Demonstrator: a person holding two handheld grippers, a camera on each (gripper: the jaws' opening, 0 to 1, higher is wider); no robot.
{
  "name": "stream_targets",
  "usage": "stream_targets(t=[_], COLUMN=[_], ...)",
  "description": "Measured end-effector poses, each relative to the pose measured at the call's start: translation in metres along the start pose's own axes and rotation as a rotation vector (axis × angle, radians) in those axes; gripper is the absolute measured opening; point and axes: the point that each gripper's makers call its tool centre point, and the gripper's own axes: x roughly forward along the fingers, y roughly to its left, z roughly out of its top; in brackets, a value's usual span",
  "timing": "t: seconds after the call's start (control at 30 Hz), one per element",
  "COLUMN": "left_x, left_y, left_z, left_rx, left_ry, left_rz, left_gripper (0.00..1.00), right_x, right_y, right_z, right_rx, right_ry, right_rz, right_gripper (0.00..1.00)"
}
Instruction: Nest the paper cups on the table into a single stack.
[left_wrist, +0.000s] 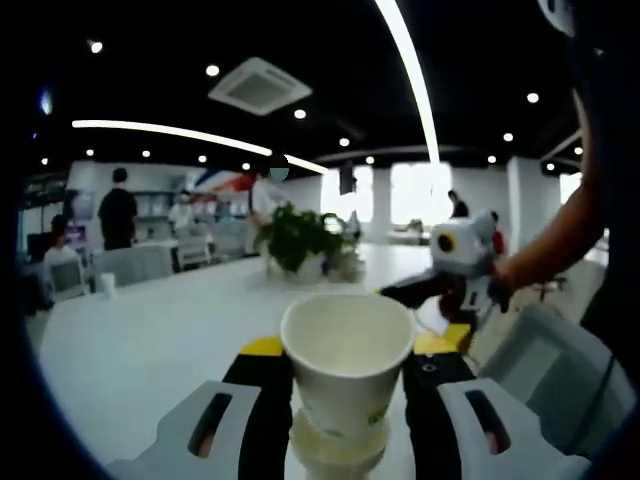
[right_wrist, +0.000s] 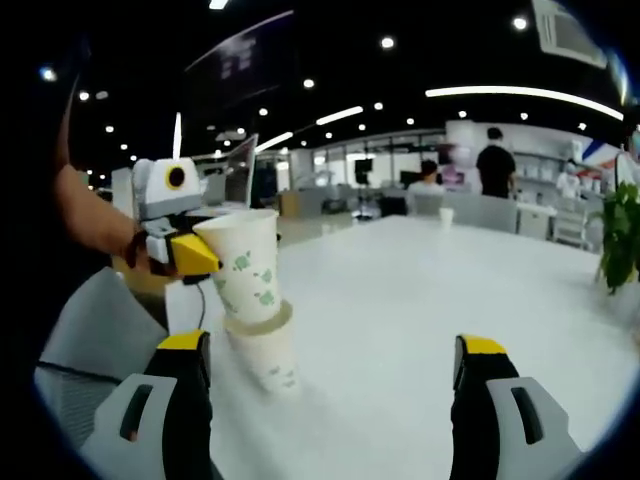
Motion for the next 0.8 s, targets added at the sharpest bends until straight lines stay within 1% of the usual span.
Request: stream_targets(t=[0.23,0.47,0.57,0.63,0.8], left_x=[0.003,0.005,0.005,0.004,0.004], left_y=[0.000,0.000,0.001,0.000,0.001], left_z=[-0.005,-0.014,-0.020,-0.019,-0.027], left_rx=[-0.009,-0.022,-0.025,-0.031,-0.032], left_ry=[-0.001,0.002,0.014,0.008,0.034], left_rz=[0.004,0.009,0.013,0.012,0.017], left_gripper=[0.41,0.41,0.41,0.41,0.41], right_x=[-0.001,-0.001,-0.002,-0.002,-0.001], right_y=[0.000,0.001,0.001,0.001,0.000], right_z=[-0.001,-0.002,-0.002,-0.002,-0.003], right_rx=[0.003,0.008,0.010,0.014,0.016], right_ry=[0.001,0.000,-0.001,-0.003,0.000], right_rz=[-0.001,-0.001,-0.003,-0.002,-0.002], right_gripper=[1.00,1.00,1.00,1.00,1.00])
